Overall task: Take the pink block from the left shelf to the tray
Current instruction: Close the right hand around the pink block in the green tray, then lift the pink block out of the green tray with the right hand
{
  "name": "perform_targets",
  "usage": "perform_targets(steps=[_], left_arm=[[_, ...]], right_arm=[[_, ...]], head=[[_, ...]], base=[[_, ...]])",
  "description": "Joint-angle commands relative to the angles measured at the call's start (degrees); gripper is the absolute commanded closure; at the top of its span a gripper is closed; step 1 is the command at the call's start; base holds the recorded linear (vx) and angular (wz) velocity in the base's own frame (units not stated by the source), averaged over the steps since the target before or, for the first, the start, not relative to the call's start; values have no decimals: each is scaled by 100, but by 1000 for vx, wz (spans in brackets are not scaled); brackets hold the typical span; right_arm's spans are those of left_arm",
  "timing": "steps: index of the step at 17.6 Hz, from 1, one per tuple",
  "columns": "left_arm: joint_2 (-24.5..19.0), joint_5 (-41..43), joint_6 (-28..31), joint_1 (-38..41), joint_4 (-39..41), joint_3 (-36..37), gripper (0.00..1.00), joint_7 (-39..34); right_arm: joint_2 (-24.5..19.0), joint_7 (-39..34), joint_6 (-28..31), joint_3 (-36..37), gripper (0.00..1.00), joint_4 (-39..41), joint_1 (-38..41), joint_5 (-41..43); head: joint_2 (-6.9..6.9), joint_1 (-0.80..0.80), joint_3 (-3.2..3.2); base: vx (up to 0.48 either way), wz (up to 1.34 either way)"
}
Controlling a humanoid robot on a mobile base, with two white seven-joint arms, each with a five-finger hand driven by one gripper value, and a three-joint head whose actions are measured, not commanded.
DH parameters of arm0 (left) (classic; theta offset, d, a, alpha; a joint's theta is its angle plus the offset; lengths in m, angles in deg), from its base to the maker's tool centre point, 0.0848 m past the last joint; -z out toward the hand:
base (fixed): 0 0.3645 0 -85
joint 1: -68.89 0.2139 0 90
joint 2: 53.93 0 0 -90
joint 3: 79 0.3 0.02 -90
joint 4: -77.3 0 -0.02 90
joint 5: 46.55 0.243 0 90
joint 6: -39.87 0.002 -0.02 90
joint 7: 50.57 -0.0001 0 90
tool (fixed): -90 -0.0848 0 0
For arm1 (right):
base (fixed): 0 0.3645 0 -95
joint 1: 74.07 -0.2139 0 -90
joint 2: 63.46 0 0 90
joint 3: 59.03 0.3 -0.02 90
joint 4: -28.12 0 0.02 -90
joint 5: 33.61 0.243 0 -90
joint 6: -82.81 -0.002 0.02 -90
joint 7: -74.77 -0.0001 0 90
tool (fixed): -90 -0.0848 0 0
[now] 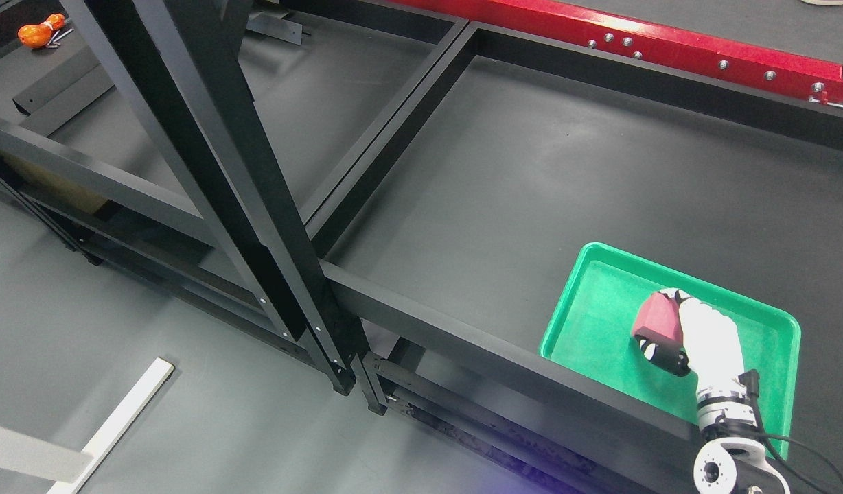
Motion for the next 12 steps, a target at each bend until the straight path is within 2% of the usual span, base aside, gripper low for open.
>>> perform_targets(steps=[1, 4, 7, 12], left_arm=[[-100, -44, 4, 0, 100, 0, 0, -2], [-100, -44, 4, 0, 100, 0, 0, -2], [-100, -44, 4, 0, 100, 0, 0, -2], [-100, -44, 4, 0, 100, 0, 0, -2]], right_arm=[[193, 1551, -206, -61, 98, 304, 21, 32], [185, 2265, -478, -61, 98, 577, 180, 50], [176, 2810, -496, -61, 98, 630, 250, 76], [167, 2970, -584, -79, 98, 639, 347, 76]], head=[[0, 0, 0], [0, 0, 0], [0, 0, 0], [0, 0, 0]], base=[[0, 0], [0, 0], [0, 0], [0, 0]])
